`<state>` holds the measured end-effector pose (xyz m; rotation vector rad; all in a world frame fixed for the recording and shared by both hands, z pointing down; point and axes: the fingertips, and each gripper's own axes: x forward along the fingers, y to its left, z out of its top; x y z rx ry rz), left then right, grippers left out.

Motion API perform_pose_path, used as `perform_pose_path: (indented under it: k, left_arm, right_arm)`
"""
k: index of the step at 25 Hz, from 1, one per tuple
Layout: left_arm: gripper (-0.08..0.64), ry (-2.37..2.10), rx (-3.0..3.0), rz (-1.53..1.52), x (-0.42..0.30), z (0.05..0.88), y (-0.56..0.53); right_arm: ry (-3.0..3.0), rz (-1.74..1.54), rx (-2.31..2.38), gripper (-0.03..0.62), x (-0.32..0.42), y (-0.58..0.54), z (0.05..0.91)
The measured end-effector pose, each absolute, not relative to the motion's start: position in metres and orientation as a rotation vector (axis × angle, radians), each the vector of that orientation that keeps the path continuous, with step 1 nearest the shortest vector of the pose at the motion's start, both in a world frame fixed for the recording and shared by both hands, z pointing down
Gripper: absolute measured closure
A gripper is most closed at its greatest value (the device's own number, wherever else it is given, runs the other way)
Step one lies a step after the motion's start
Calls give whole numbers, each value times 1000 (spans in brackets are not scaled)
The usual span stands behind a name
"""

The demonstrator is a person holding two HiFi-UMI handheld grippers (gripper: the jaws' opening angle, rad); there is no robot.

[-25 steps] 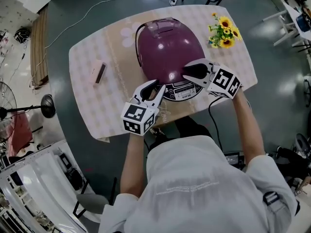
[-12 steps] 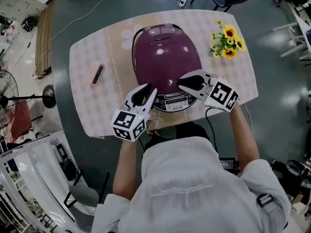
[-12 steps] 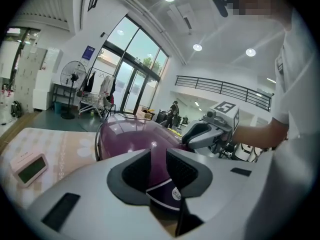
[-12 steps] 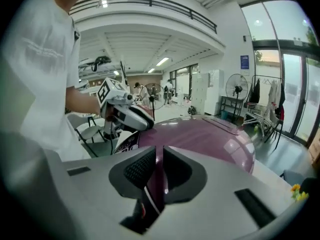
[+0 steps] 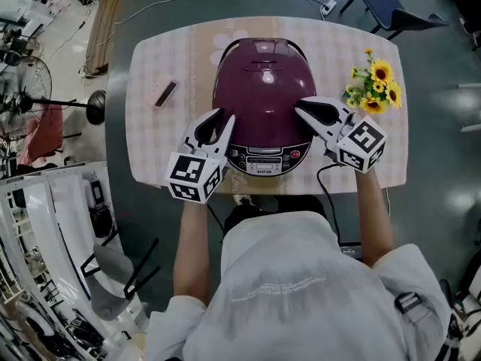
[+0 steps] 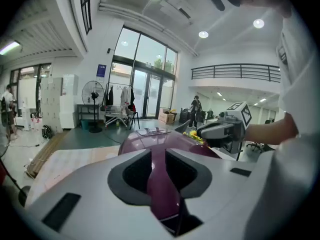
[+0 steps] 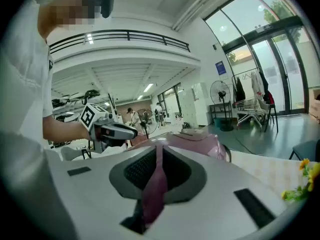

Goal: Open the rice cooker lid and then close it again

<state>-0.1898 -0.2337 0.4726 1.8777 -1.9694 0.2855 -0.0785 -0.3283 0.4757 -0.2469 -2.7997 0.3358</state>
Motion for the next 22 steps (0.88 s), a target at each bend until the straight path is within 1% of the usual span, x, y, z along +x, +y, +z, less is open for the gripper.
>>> perform_pose_path:
  k: [2,6,9,14,22]
  left_arm:
    - [469,-2011,1876,302,-191,465,-234]
    - [520,-2104,1900,314,-187,442,-228]
    - [538,-2171,1935,302,-174,421,-211]
    - [545,-2248,1988,289,-134,382,-169]
    - [545,-2328,2006,300,-85,360,-102]
  right_arm:
    - [-2838,328,-204,535,-76,-333,471]
    - [-2905,269,-60,538,-63,-340,457]
    - [-2941,208,77,546,-43,-337,439]
    - [-2977,79,236,555,5,-311,392]
    - [-2992,-84,383,561,74,-253,363]
